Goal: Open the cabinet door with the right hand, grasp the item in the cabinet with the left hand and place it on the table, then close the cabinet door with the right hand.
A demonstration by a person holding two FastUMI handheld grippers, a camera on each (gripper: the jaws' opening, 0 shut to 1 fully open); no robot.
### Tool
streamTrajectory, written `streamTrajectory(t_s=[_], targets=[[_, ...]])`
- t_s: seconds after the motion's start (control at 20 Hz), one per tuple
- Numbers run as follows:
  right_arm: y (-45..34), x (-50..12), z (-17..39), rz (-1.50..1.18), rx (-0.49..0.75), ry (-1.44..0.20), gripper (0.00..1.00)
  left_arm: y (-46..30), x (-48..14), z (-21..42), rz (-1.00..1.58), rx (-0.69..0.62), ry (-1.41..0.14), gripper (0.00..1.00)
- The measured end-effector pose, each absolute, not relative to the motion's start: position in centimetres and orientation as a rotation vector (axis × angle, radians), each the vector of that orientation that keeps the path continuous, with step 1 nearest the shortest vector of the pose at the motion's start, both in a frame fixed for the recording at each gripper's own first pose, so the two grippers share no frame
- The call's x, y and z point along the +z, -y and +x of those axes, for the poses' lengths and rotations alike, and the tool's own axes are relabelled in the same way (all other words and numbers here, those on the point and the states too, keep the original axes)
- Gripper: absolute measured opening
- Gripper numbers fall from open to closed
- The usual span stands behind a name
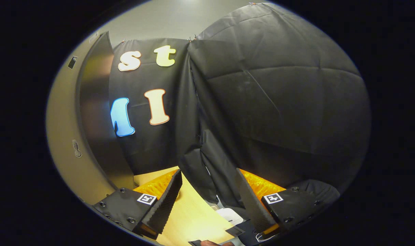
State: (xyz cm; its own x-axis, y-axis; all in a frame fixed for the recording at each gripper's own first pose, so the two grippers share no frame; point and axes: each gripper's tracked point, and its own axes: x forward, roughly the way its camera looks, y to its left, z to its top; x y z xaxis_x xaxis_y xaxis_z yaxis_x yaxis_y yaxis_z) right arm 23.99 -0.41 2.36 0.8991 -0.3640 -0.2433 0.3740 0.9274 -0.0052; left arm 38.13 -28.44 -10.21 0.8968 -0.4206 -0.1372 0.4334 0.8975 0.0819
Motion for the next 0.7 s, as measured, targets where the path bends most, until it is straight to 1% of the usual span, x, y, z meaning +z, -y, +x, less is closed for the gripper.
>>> streamTrajectory(t_s=[0.1,0.15,0.2,0.25,0.3,0.4,0.7], targets=[[0.2,2.5,23.7,0.057,-0.382,-0.237,0.98,28.3,-9.8,36.8,0.105,-0.448,-0.112,0.48],[0.0,2.4,23.4,0.064,-0.382,-0.234,0.98,27.8,-9.7,36.5,0.102,-0.452,-0.115,0.45],[-0.1,2.6,23.1,0.068,-0.392,-0.23,0.98,27.6,-9.3,36.1,0.105,-0.455,-0.113,0.48],[-0.3,2.9,22.6,0.052,-0.397,-0.222,0.98,27.6,-9.4,36.0,0.114,-0.46,-0.111,0.48],[-0.6,3.5,22.3,0.027,-0.392,-0.204,0.92,27.5,-9.3,35.7,0.122,-0.466,-0.101,0.45],[-1.1,4.5,21.6,0.01,-0.387,-0.178,0.93,26.9,-8.9,35.2,0.129,-0.471,-0.08,0.45],[-1.7,5.5,19.6,0.05,-0.405,-0.129,0.92,24.3,-10.0,33.3,0.094,-0.41,-0.12,0.45]])
